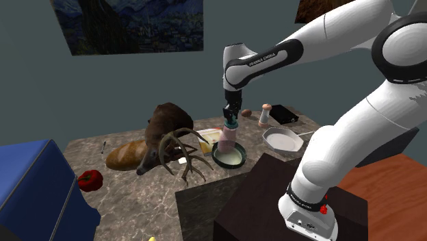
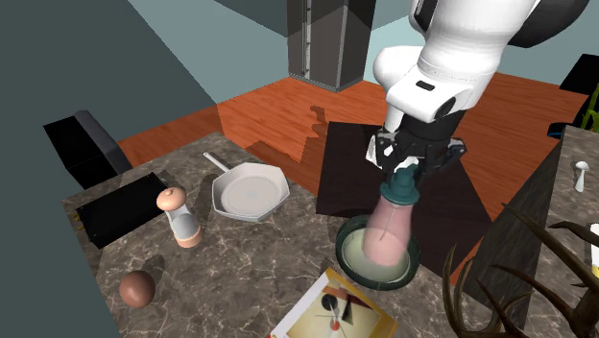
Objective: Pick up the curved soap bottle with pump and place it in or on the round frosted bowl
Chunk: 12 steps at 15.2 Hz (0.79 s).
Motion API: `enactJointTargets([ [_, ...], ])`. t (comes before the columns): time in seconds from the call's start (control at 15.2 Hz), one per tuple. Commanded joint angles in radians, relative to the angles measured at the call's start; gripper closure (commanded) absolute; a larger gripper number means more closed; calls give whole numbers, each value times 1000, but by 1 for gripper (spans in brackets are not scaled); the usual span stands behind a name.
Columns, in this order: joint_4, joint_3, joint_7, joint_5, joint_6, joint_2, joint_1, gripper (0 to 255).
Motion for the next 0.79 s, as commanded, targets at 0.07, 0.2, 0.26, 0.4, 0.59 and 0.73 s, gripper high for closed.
enactJointTargets([
  [0.07,-2,0,0,0,4,1,0,255],
  [0.2,-2,0,0,0,4,1,0,255],
  [0.26,-2,0,0,0,4,1,0,255],
  [0.4,-2,0,0,0,4,2,0,0],
  [0.59,-2,0,0,0,4,2,0,0],
  [0.73,-2,0,0,0,4,2,0,0],
])
